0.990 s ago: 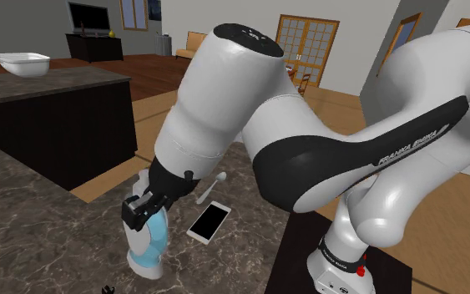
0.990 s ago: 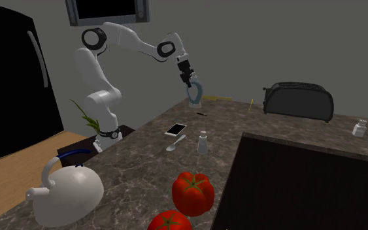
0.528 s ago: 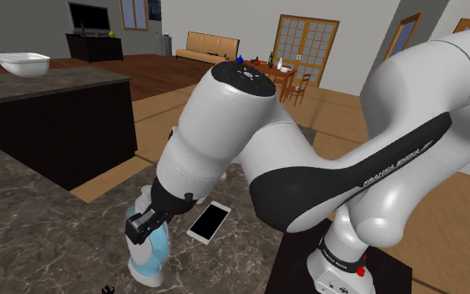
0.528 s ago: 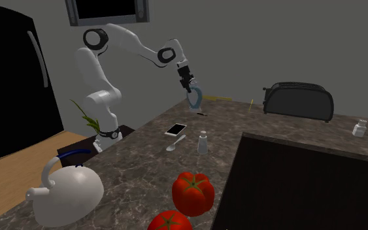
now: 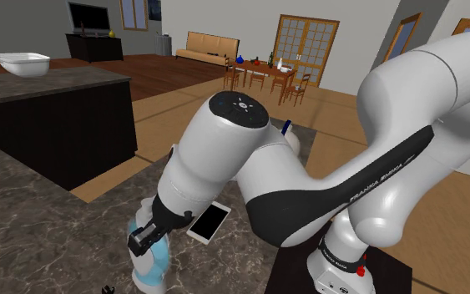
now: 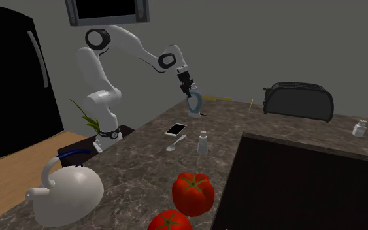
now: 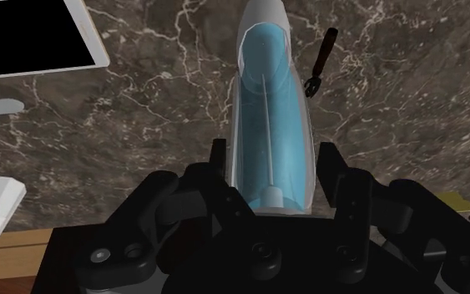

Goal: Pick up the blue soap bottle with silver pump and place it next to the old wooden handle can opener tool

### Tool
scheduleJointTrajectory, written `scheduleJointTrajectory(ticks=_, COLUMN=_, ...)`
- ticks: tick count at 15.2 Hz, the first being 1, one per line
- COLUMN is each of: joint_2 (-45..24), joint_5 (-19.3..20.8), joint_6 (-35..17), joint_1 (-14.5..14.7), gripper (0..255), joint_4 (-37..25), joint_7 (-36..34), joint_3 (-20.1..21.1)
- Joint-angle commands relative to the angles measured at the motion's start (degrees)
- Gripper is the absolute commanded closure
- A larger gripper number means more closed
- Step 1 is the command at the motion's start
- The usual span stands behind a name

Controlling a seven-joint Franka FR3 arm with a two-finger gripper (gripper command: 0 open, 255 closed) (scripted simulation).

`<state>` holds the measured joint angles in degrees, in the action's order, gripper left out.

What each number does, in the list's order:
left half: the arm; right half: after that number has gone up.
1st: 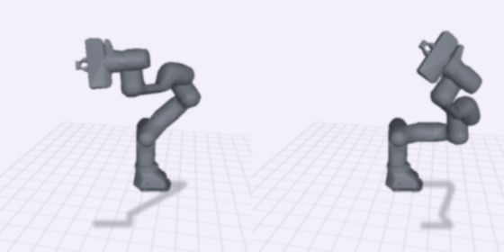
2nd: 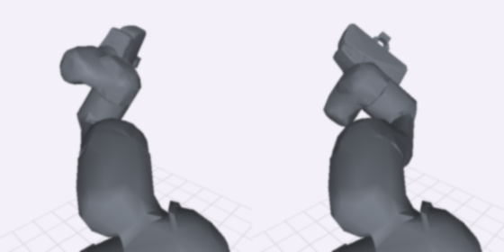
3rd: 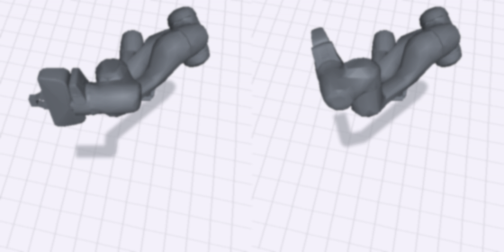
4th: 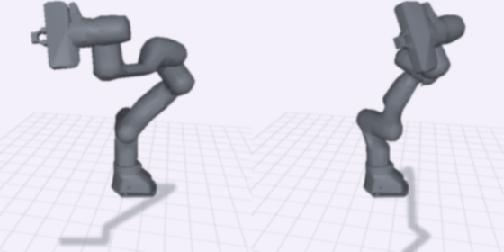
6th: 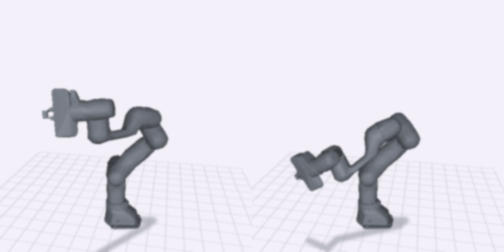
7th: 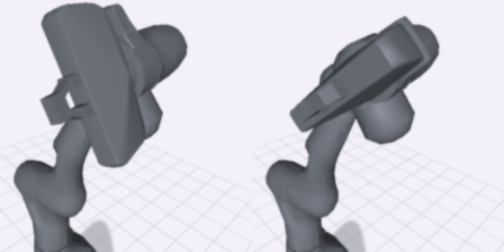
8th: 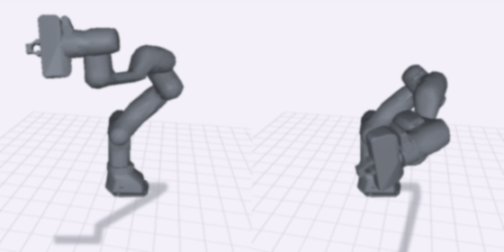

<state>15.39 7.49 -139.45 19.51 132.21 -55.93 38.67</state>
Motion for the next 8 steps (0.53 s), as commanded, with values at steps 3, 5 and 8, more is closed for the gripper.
scheduleJointTrajectory(ticks=3, joint_2=-0.1, joint_5=0.1, joint_6=-0.2, joint_1=-0.1, gripper=255, joint_4=0.1, joint_7=-0.1, joint_3=0.1)
scheduleJointTrajectory(ticks=5, joint_2=-0.1, joint_5=0.1, joint_6=-0.2, joint_1=-0.1, gripper=255, joint_4=0.1, joint_7=-0.1, joint_3=0.1)
scheduleJointTrajectory(ticks=8, joint_2=-0.1, joint_5=0.1, joint_6=-0.2, joint_1=-0.1, gripper=0, joint_4=0.1, joint_7=-0.1, joint_3=0.1)
